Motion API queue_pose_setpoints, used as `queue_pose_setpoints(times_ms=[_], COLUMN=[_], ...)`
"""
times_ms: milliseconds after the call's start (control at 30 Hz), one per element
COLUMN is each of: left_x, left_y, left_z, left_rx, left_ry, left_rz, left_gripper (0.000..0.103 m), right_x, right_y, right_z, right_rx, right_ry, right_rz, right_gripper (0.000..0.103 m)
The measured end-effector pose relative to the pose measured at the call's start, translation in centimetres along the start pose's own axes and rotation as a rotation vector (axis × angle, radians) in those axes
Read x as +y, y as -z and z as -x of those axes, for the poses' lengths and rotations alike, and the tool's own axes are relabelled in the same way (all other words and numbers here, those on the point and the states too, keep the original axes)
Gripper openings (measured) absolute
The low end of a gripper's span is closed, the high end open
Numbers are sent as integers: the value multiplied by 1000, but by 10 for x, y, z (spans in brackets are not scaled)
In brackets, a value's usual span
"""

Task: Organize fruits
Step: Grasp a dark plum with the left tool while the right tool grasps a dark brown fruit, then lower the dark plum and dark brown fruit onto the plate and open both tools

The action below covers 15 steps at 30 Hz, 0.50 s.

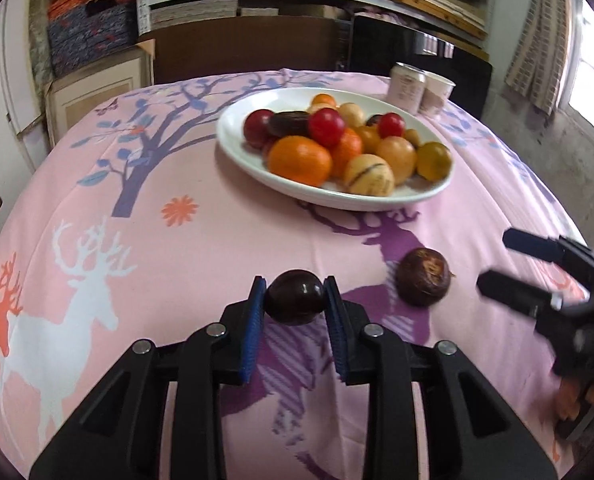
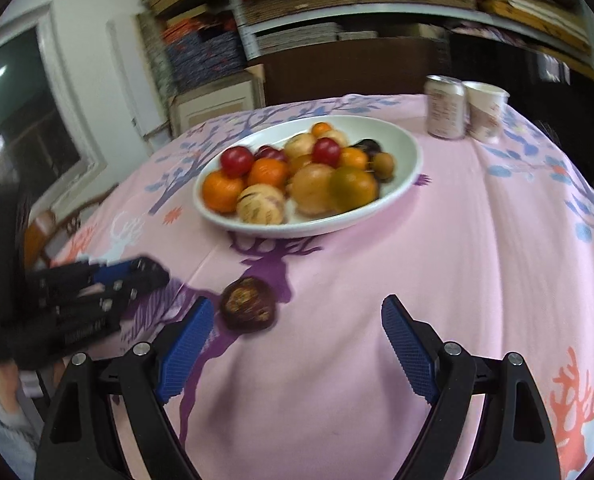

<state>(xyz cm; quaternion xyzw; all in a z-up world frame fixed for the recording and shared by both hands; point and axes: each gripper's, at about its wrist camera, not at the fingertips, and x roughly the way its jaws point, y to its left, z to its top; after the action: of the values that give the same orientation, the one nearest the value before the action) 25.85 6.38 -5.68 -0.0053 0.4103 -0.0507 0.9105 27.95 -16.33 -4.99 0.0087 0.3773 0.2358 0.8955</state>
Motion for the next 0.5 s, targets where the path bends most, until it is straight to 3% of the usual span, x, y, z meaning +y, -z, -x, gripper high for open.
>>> queue_pose_setpoints(times_ms=[167,433,500], left_x=[7,3,2], left_y=[0,0,0], left_z=[0,-1,0], left_rx=[-6,-9,-9], left_ry=[-8,-8,-9], left_rz=[21,14,11], left_gripper=[29,29,29], right_x=[36,43,40], right_y=[2,1,1], right_z=[-19,-39,-40], right_rx=[35,121,125], right_ry=[42,55,51], right_rz=[134,139,120], right_gripper=[80,44,42])
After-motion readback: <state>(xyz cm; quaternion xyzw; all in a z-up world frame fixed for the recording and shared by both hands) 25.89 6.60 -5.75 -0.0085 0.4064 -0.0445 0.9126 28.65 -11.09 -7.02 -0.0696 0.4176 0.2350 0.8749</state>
